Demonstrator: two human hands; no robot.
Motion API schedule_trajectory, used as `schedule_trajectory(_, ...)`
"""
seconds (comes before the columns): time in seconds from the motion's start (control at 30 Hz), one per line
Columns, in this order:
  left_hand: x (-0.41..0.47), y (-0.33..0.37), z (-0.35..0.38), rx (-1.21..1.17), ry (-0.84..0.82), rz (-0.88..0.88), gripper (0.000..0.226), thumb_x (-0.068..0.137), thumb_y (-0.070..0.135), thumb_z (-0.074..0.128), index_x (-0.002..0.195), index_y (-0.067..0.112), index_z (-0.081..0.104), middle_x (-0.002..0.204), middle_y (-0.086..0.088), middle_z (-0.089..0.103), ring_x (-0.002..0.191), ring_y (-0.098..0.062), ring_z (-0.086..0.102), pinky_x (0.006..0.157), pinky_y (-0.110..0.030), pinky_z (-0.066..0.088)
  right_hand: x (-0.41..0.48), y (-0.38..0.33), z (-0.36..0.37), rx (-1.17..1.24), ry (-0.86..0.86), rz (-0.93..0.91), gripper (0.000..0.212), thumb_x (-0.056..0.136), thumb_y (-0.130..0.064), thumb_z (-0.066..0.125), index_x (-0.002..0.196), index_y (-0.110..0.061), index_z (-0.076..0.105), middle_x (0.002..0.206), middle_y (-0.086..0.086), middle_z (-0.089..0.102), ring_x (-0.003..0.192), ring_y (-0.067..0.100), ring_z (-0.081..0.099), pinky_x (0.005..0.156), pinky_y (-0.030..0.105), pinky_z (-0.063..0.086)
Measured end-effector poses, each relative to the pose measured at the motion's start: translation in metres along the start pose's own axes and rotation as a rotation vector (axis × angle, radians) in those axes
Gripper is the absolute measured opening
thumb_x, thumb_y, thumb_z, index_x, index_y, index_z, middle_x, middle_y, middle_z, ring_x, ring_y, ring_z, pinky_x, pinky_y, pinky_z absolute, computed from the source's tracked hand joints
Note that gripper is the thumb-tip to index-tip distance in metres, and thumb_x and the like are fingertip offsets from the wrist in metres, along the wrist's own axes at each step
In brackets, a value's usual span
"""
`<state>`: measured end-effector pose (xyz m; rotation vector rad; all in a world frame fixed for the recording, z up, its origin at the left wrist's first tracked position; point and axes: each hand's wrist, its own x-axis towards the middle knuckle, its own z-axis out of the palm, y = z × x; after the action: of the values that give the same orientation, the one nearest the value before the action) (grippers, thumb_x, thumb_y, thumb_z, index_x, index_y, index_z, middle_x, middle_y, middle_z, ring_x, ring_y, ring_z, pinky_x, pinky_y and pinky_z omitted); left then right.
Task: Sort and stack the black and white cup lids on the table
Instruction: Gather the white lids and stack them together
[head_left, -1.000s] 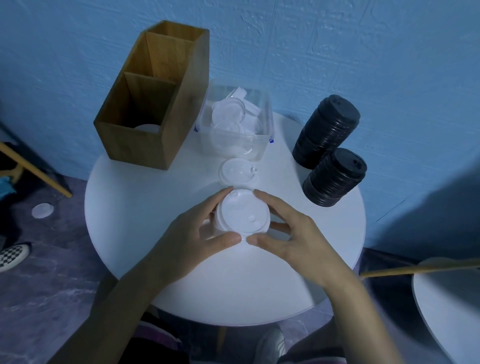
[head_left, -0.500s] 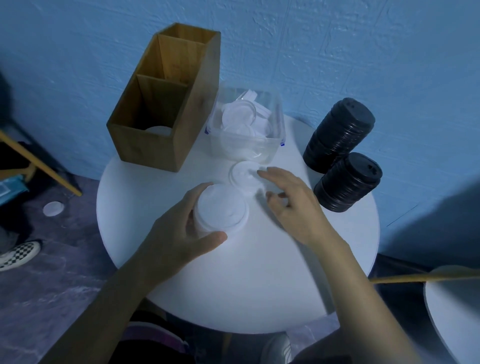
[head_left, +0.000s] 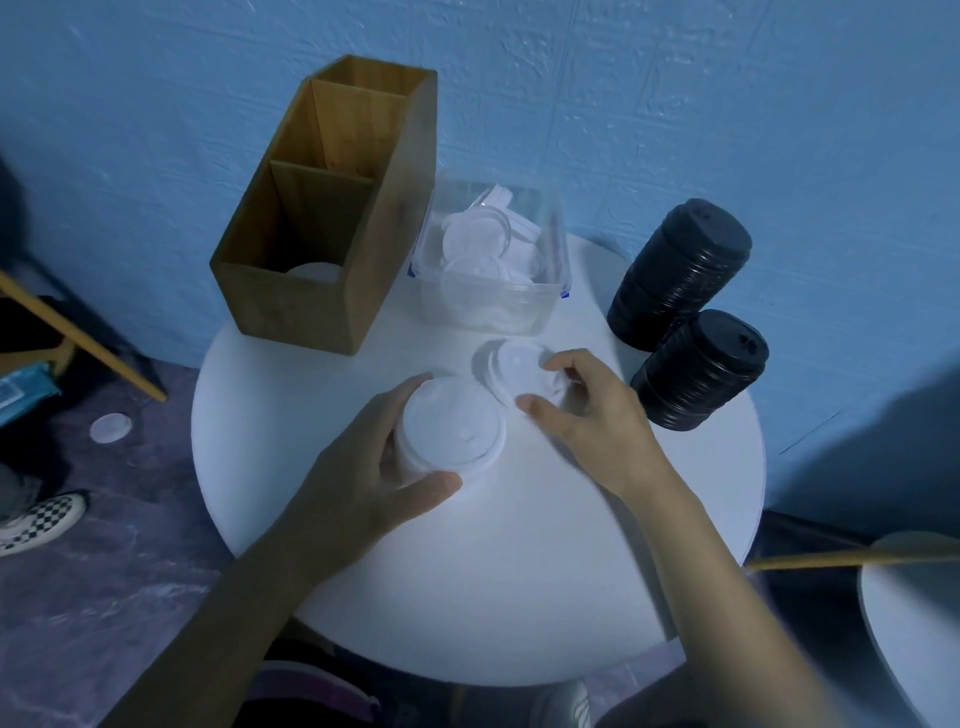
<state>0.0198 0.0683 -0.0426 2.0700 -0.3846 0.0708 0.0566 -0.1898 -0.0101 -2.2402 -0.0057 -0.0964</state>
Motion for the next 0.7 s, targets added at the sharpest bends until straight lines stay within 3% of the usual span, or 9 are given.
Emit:
schedule_trajectory(0.07,0.002,0.003,0.003,-0.012,0.006,-0.014,0.08,0.068,0.064,0.075,0.139,0.062,0.036,0.139,0.042,0.046,0.127,0.016,0.046,0.095,-0.005,0.041,-0.005,-0.003,-0.004,0.201,0.032,0.025,0.044,0.075,-0.051,0.082,0.112,-0.037,0.064,0.111,-0.011,0.065,0.103,0.008,0.064,0.09,0.027,0.049)
schedule_trajectory(0.2,0.01,0.009,0.012,0.037,0.033,-0.012,0.083,0.064,0.068,0.074,0.139,0.056,0.04,0.136,0.041,0.048,0.124,0.017,0.046,0.096,-0.01,0.043,-0.024,-0.016,-0.016,0.412,-0.023,0.027,0.041,0.079,-0.038,0.086,0.116,-0.035,0.067,0.118,-0.003,0.07,0.102,0.015,0.072,0.084,0.024,0.052)
schedule_trajectory(0.3,0.012,0.011,0.019,0.079,0.049,0.01,0.089,0.064,0.072,0.073,0.144,0.046,0.043,0.133,0.044,0.047,0.121,0.02,0.046,0.095,-0.004,0.042,-0.037,-0.022,-0.016,0.352,-0.045,-0.026,0.054,0.079,-0.038,0.086,0.128,-0.037,0.063,0.126,-0.009,0.067,0.112,0.009,0.068,0.095,0.028,0.053)
schedule_trajectory(0.4,0.014,0.015,0.019,0.07,0.04,0.02,0.088,0.064,0.072,0.073,0.142,0.05,0.039,0.129,0.052,0.044,0.117,0.024,0.046,0.09,0.003,0.039,-0.044,-0.025,-0.013,0.281,-0.102,-0.067,0.066,0.079,-0.038,0.086,0.137,-0.043,0.056,0.134,-0.018,0.06,0.121,0.004,0.061,0.103,0.033,0.051)
schedule_trajectory(0.57,0.014,0.016,0.012,0.037,-0.015,-0.022,0.072,0.066,0.067,0.073,0.125,0.067,0.033,0.126,0.047,0.05,0.116,0.018,0.051,0.09,-0.008,0.047,-0.043,-0.029,-0.018,0.203,-0.236,-0.161,0.06,0.086,-0.022,0.082,0.136,-0.045,0.058,0.146,-0.026,0.05,0.135,0.005,0.05,0.113,0.038,0.044)
schedule_trajectory(0.7,0.016,0.015,0.009,-0.002,-0.073,-0.035,0.069,0.067,0.067,0.07,0.126,0.075,0.035,0.131,0.048,0.049,0.123,0.016,0.048,0.096,-0.006,0.04,-0.041,-0.031,-0.021,0.127,-0.345,-0.176,0.051,0.088,-0.022,0.079,0.13,-0.046,0.062,0.152,-0.034,0.038,0.139,-0.003,0.044,0.115,0.035,0.041)
